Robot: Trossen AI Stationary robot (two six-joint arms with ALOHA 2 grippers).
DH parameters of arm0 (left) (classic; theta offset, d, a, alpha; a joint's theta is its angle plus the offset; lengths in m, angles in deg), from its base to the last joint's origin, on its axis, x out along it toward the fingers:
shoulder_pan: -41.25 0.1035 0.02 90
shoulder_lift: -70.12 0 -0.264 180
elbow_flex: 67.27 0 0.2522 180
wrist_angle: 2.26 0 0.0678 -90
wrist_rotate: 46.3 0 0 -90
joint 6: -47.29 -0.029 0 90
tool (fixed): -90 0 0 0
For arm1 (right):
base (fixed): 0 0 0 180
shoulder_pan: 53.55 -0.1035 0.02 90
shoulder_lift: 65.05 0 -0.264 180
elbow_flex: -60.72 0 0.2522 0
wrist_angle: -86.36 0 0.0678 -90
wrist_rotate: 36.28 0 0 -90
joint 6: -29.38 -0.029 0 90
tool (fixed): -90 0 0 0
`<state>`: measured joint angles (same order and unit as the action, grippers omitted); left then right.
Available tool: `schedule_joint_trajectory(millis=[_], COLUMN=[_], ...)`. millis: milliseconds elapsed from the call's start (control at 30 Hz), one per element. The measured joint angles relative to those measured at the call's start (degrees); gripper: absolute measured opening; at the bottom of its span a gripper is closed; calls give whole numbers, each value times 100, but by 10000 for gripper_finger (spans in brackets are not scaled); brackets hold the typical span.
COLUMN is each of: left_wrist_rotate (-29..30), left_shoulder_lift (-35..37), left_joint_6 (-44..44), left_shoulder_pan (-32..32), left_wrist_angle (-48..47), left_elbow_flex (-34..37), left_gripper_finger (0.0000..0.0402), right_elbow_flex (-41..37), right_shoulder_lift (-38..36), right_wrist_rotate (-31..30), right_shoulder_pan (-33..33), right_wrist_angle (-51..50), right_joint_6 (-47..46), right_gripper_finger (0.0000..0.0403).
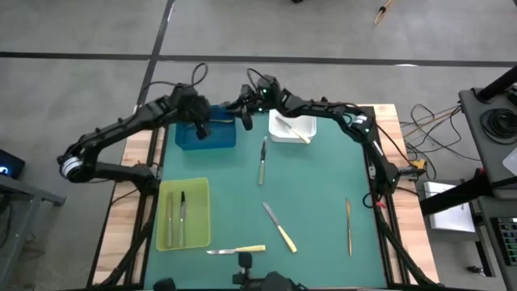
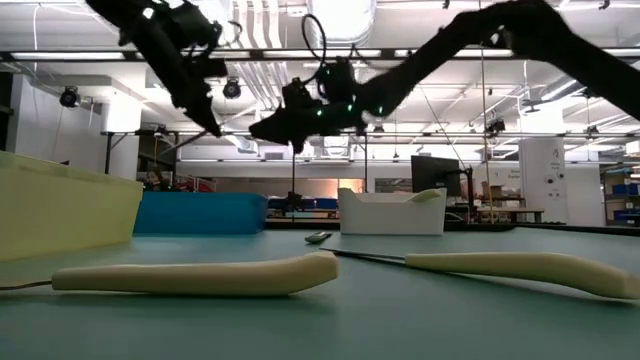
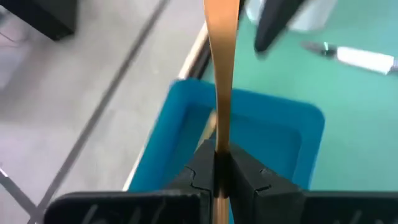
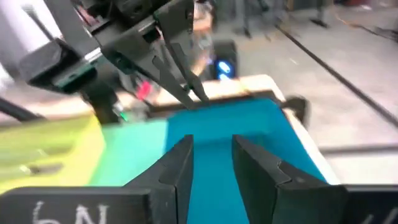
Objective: Sort silverware by color (type)
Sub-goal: Put the left gold knife into the blue bin
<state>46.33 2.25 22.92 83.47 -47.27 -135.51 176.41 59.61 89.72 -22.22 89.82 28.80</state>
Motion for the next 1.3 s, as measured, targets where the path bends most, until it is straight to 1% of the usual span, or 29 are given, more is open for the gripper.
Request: schedule_joint_trajectory(millis=[67,200,267,333,500,667,867,1200,1300], left_wrist_rotate=[-2,-10,-11,-8,10,540,541,542,542], left_shoulder_lift=[-259,-677,-850,-1024,-1452,-1845,-2199,-2684,-2786], left_joint_6=[-126,-448,-671,-872,-1140,-1440,-1650,-1914,-1966], left_shoulder_pan=[51,188,269,347,499,531,523,532,537], left_wrist_angle=[-160,-436,-633,-817,-1006,-1232,-1196,-826,-710], left_elbow_flex=[-170,-383,-472,-530,-592,-592,-592,-590,-588], left_gripper_finger=[5,5,5,5,5,5,5,5,11], right_elbow_flex=[0,7,-5,-22,-219,-528,-695,-713,-713], right_shoulder_lift=[-285,-743,-903,-1046,-1408,-1676,-1798,-1830,-1830], right_wrist_rotate=[-414,-1483,-1789,-1818,-1793,-1803,-1802,-1801,-1799], right_shoulder_pan=[-6,-7,-2,6,15,-5,-7,-7,-7], right_wrist_angle=[-806,-2348,-2861,-3202,-3481,-3496,-3517,-3552,-3544], right_joint_6=[539,1539,1817,1968,2136,2272,2420,2519,2529], right_gripper_finger=[95,87,83,80,78,79,75,84,84])
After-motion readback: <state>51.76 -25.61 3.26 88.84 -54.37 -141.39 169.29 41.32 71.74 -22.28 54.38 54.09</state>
